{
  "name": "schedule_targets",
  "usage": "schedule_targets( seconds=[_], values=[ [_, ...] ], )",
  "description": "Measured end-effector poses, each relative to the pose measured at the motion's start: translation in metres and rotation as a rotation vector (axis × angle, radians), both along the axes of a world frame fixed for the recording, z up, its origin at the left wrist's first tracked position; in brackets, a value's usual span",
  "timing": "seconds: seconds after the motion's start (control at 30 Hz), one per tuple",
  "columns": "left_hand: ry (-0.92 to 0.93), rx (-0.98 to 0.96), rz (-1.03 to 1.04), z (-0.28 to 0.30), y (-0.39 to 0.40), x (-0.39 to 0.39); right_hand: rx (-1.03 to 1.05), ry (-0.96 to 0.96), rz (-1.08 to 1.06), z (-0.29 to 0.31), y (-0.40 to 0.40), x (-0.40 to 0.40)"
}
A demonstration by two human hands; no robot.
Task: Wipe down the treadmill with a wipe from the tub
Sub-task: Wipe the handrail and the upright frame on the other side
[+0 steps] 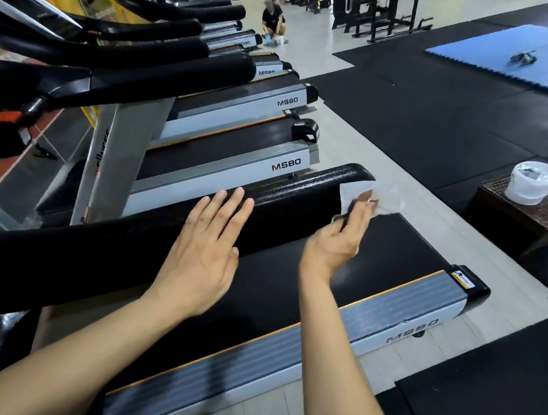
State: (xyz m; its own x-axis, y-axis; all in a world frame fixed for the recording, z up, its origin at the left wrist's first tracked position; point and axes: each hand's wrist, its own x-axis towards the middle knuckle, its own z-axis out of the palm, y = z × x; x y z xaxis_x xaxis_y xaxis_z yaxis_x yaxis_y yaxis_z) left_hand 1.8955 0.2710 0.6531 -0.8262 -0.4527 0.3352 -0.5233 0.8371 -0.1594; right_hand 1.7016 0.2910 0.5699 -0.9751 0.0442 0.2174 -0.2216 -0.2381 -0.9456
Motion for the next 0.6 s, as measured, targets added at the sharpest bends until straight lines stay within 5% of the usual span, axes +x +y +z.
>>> schedule_targets(
  seconds=[0.6],
  values=[
    [-0.045, -0.255, 0.027, -0.007, -0.015, 0.162, 0.194, 0.483, 0.323, 0.003, -0.010, 0.199]
  ],
)
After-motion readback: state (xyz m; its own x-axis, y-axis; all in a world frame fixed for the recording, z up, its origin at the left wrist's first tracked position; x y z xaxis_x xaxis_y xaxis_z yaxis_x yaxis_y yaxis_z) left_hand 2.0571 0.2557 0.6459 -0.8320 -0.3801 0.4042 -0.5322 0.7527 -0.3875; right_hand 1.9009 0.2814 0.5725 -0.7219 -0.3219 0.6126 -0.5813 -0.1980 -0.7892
